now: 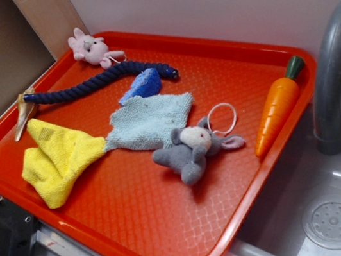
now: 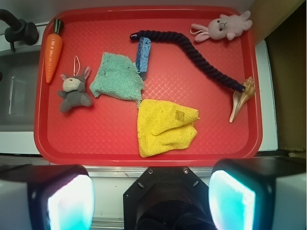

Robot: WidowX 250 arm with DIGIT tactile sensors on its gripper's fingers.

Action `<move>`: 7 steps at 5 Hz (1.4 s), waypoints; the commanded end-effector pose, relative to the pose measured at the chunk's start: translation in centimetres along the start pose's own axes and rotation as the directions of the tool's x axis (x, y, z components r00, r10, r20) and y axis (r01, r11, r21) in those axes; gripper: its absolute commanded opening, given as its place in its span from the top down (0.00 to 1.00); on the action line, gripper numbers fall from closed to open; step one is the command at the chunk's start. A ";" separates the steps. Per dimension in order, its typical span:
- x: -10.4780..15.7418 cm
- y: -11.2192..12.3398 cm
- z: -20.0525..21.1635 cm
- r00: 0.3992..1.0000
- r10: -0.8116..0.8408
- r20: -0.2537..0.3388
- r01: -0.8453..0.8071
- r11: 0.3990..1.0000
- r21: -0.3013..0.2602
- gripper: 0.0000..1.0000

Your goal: Grab the yellow cloth.

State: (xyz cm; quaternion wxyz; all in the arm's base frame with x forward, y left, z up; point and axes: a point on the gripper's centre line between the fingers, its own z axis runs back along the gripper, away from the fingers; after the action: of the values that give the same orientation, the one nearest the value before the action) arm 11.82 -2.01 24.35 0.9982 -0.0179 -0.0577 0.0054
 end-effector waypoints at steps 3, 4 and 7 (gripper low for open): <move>4.7 3.5 -10.5 0.958 0.280 -0.053 -0.277 0.959 0.065 0.00; 3.4 4.7 -15.3 0.941 0.336 -0.030 -0.334 0.941 0.058 0.00; 2.4 2.6 -22.6 0.994 0.099 -0.054 -0.095 0.993 0.065 0.93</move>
State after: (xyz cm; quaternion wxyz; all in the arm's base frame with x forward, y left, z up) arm 16.53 0.06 2.03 0.9979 0.0113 -0.0227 0.0601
